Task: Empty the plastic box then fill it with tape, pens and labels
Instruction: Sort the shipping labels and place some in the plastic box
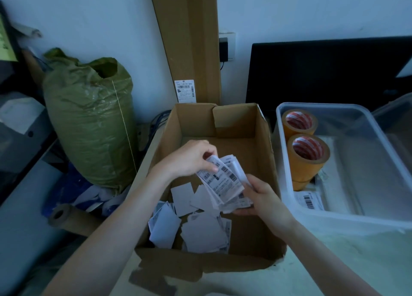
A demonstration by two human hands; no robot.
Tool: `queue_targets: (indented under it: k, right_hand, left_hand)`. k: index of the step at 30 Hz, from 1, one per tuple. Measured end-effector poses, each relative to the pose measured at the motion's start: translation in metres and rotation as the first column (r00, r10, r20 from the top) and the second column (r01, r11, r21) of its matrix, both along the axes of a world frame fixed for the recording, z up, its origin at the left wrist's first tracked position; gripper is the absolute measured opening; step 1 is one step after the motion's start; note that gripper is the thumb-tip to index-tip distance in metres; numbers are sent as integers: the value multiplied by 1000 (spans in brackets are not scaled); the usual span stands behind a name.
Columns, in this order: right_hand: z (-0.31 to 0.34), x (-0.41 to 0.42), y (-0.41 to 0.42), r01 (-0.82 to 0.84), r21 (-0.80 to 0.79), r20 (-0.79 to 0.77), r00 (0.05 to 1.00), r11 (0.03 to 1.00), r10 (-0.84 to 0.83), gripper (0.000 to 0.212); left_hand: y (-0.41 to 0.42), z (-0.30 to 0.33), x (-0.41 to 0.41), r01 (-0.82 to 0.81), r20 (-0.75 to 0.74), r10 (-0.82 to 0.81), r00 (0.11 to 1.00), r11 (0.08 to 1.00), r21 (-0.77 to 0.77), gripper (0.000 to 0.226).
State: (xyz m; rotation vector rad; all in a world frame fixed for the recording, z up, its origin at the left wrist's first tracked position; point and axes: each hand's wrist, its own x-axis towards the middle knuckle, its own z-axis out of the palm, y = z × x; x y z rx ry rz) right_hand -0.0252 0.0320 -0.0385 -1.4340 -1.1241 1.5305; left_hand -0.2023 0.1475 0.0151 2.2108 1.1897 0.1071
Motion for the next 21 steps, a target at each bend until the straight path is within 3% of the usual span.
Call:
queue_targets:
  k: [6, 11, 16, 19, 21]
  right_hand:
    - [2, 3, 0, 51, -19, -115, 992, 999, -53, 28]
    - [5, 8, 2, -56, 7, 26, 998, 998, 56, 22]
    - [10, 13, 4, -74, 11, 70, 995, 997, 73, 21]
    - [17, 24, 6, -77, 16, 89, 993, 997, 75, 17]
    - [21, 37, 9, 9, 10, 42, 999, 1000, -10, 14]
  left_hand:
    - [-6, -15, 12, 79, 69, -80, 994, 997, 23, 18]
    - [-12, -17, 15, 60, 182, -52, 982, 998, -35, 16]
    - [-19, -22, 21, 27, 301, 3, 954, 995, -94, 36]
    - [-20, -25, 27, -2, 341, 31, 940, 997, -83, 14]
    - [-20, -26, 36, -115, 421, 154, 894, 987, -116, 14]
